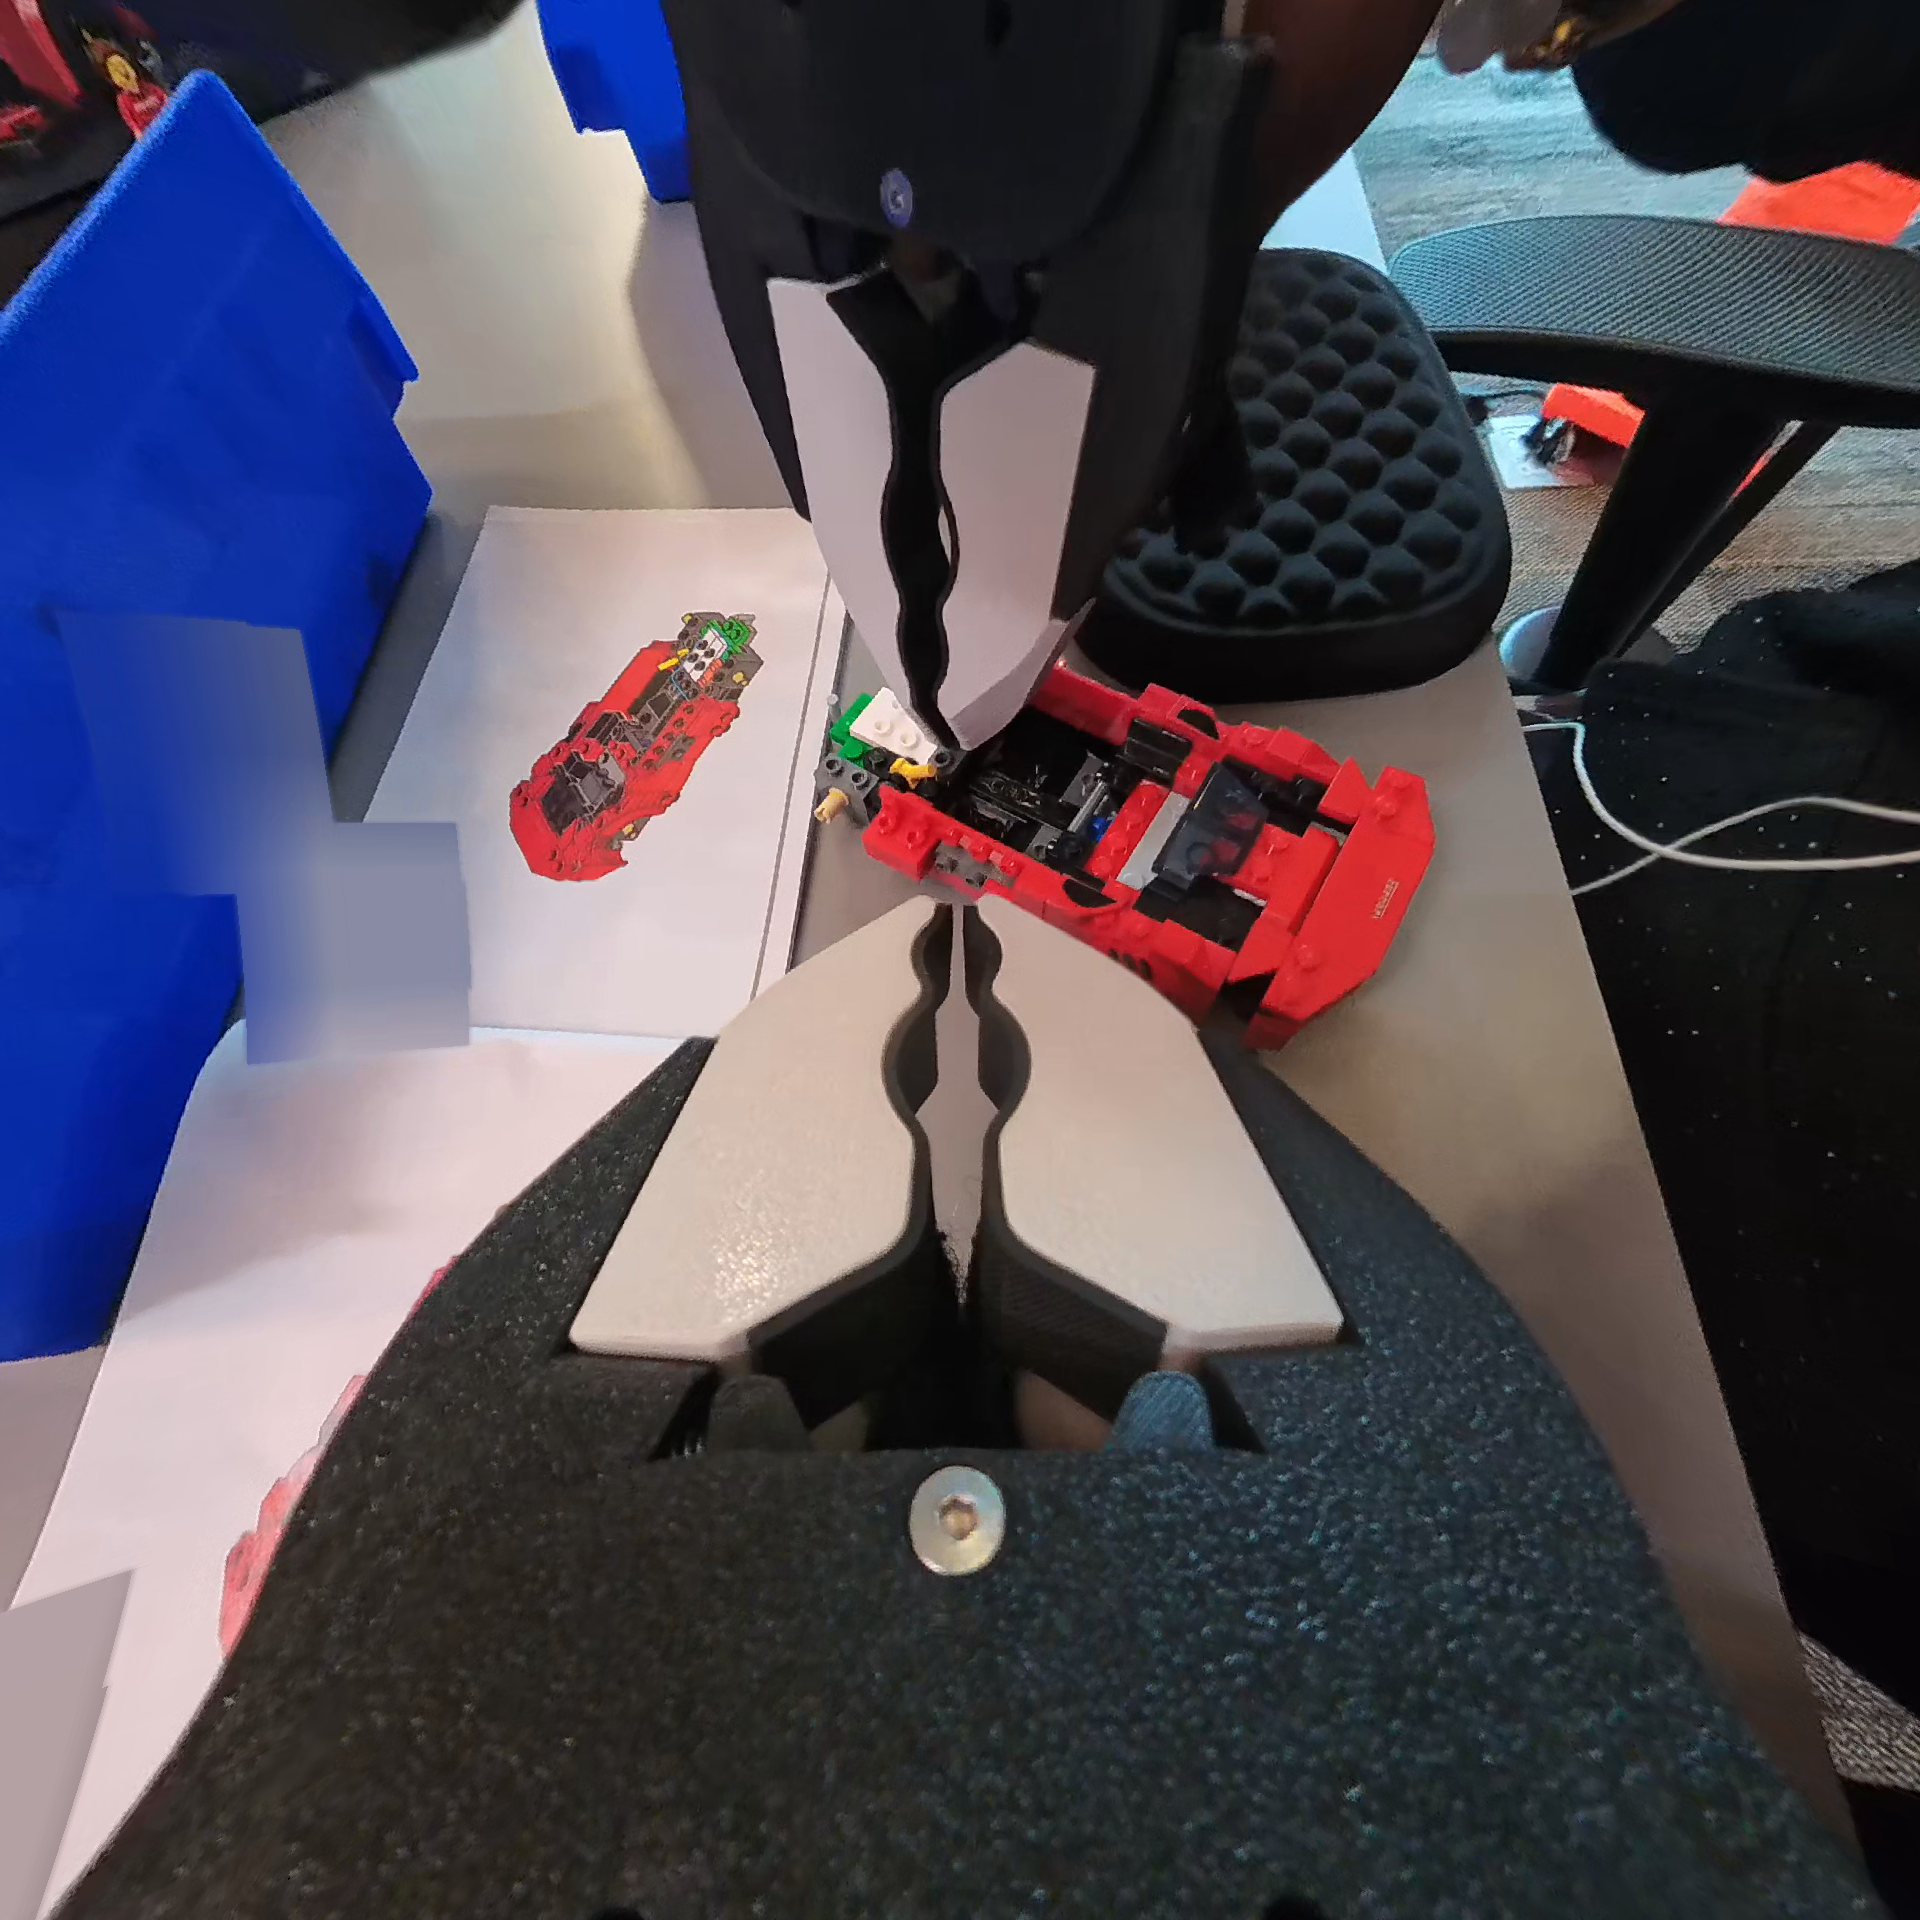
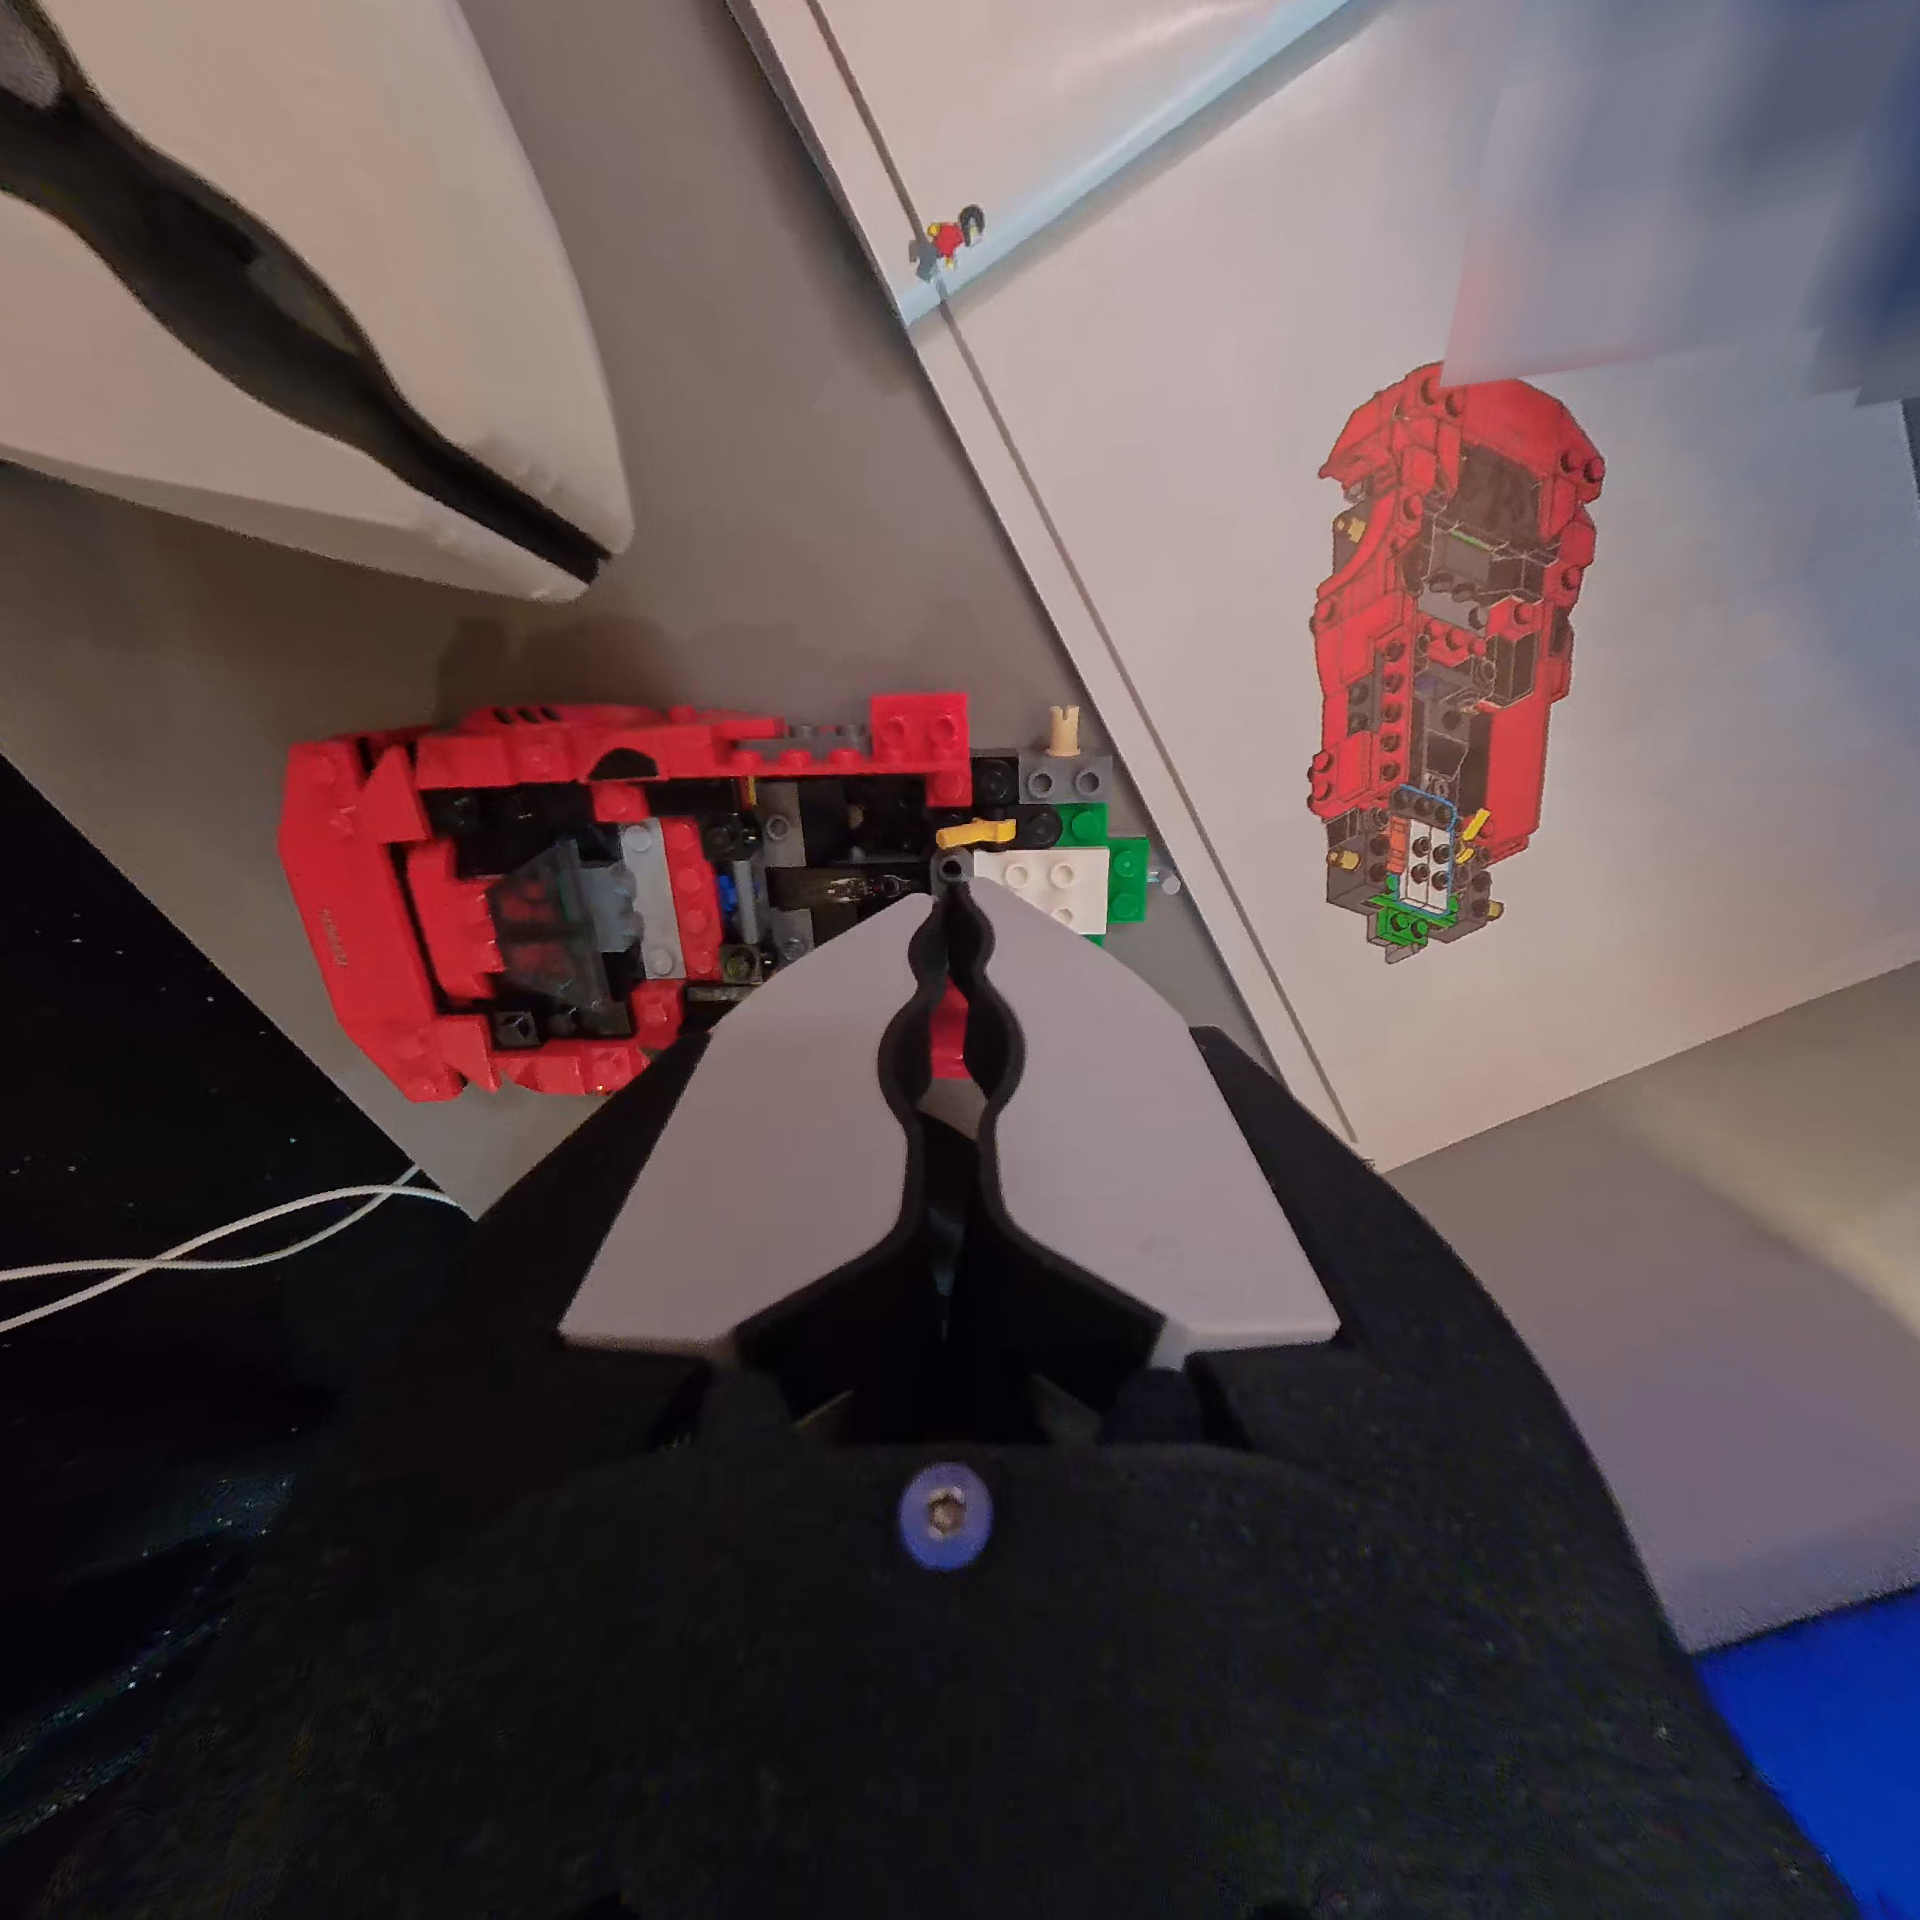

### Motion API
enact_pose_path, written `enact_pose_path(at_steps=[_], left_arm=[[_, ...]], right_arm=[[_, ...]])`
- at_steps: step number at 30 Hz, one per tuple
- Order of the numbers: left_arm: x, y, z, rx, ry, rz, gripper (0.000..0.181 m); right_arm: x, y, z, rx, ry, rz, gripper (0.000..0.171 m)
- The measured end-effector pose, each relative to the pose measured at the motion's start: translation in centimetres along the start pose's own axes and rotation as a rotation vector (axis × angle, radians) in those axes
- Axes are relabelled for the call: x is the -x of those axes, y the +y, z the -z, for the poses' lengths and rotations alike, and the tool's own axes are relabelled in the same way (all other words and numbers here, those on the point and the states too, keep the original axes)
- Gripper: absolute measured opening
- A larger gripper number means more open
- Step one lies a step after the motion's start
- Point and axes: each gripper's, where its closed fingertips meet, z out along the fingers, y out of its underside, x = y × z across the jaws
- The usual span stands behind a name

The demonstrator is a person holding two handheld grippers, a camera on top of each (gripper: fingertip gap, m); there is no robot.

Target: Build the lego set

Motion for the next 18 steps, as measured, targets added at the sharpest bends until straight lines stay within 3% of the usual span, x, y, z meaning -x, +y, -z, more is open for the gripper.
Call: enact_pose_path(at_steps=[7, 18], left_arm=[[-0.55, -0.48, -0.49, -0.004, 0.017, -0.010, 0.001], [-0.24, -0.63, 0.24, -0.022, 0.004, 0.001, 0.000]], right_arm=[[0.02, 0.02, -0.05, -0.038, 0.089, 0.040, 0.001], [-0.04, 0.08, -0.10, 0.065, -0.020, -0.038, 0.001]])
